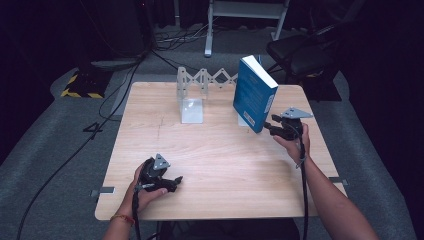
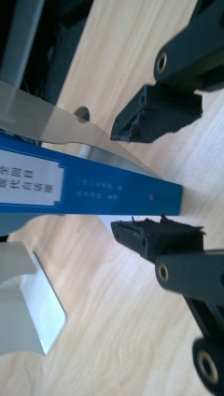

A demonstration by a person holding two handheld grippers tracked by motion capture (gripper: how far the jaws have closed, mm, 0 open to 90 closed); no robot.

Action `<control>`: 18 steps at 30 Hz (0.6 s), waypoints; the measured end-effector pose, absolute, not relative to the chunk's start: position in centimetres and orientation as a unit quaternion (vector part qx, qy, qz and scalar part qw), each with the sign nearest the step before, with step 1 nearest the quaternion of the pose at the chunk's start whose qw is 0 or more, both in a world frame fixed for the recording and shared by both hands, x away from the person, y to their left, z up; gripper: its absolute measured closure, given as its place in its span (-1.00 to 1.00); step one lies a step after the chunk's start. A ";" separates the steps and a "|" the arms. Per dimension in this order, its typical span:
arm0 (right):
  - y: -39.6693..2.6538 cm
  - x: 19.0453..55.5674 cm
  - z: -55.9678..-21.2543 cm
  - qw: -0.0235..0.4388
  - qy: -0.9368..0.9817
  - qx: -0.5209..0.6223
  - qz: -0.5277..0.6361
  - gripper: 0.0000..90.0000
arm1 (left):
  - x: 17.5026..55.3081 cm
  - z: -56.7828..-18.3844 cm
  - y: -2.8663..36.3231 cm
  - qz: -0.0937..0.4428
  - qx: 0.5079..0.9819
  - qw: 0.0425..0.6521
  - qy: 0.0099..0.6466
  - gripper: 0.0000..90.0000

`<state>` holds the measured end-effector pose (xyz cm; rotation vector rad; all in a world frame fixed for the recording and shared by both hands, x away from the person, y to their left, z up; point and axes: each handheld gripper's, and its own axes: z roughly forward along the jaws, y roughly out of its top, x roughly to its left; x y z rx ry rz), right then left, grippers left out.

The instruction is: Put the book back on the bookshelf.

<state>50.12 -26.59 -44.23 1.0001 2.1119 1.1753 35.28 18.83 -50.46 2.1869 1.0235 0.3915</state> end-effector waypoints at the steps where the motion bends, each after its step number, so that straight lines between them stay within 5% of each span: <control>1: -26.7 50.1 -44.1 0.259 0.782 0.367 0.432 0.05 | 35.3 -50.5 18.8 0.150 0.840 0.341 0.394 -0.67; 18: -27.7 48.3 -43.4 0.218 0.844 0.322 0.368 -0.26 | 35.2 -50.5 18.8 0.149 0.840 0.342 0.395 -0.67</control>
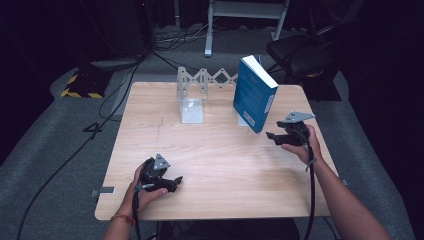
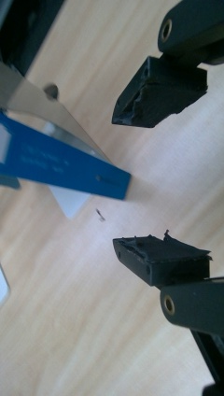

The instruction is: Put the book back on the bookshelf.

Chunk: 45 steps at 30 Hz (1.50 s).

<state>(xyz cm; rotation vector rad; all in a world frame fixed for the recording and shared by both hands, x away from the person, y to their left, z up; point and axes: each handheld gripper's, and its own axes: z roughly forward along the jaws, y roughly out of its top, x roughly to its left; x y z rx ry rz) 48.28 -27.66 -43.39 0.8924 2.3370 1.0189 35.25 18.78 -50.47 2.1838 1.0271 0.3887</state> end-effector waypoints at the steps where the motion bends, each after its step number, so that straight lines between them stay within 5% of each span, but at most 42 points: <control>1: -27.7 48.1 -43.5 0.212 0.848 0.321 0.364 -0.28 | 35.2 -50.5 18.8 0.149 0.840 0.341 0.395 -0.67; 17: -29.7 45.9 -44.9 0.191 0.862 0.325 0.341 -0.47 | 35.2 -50.4 18.7 0.151 0.840 0.341 0.394 -0.66; 45: -35.0 40.5 -47.7 0.200 0.866 0.322 0.326 -0.46 | 35.2 -50.5 18.7 0.151 0.840 0.341 0.394 -0.66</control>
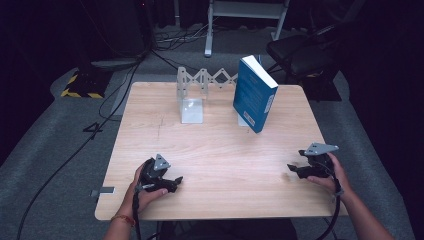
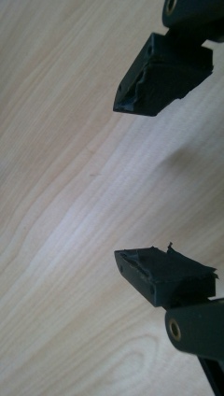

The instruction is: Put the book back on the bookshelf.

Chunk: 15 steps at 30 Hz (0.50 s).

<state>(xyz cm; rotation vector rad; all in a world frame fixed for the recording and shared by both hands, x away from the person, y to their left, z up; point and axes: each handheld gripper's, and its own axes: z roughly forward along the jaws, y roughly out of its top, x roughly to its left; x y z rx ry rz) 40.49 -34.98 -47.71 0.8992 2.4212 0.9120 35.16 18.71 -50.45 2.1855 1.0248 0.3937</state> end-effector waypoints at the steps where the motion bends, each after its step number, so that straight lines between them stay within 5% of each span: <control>1: -35.3 40.3 -47.8 0.198 0.866 0.322 0.328 -0.46 | 35.2 -50.5 18.7 0.151 0.840 0.341 0.394 -0.66; 15: -39.4 37.8 -49.2 0.186 0.840 0.367 0.355 -0.48 | 35.2 -50.4 18.7 0.151 0.840 0.340 0.395 -0.66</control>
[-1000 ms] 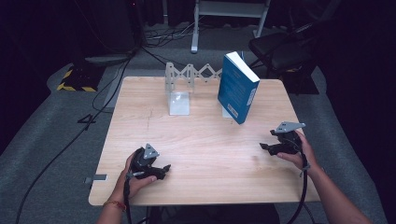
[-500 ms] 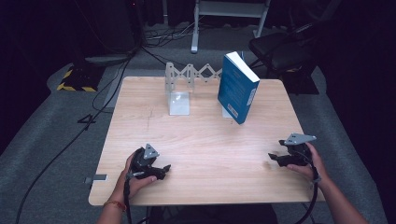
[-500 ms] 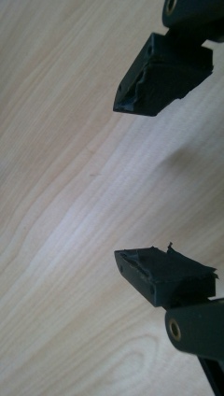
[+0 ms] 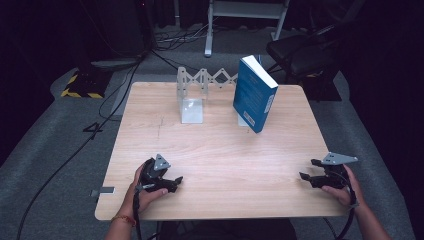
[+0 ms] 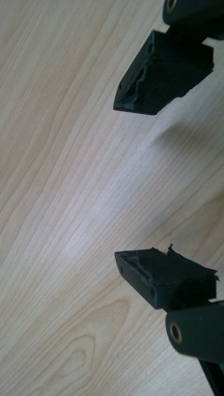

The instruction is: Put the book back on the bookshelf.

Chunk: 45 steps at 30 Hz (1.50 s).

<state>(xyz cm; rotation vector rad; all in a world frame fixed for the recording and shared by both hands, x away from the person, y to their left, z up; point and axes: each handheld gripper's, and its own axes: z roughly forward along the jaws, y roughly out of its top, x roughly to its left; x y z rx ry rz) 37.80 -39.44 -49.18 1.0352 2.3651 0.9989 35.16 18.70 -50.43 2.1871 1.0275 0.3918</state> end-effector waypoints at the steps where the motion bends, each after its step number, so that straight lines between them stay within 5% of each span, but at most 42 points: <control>1: -39.6 37.7 -49.3 0.187 0.838 0.370 0.354 -0.49 | 35.2 -50.4 18.7 0.150 0.840 0.340 0.395 -0.66; 45: -40.6 37.1 -50.4 0.179 0.821 0.401 0.364 -0.55 | 35.2 -50.5 18.6 0.151 0.841 0.340 0.393 -0.67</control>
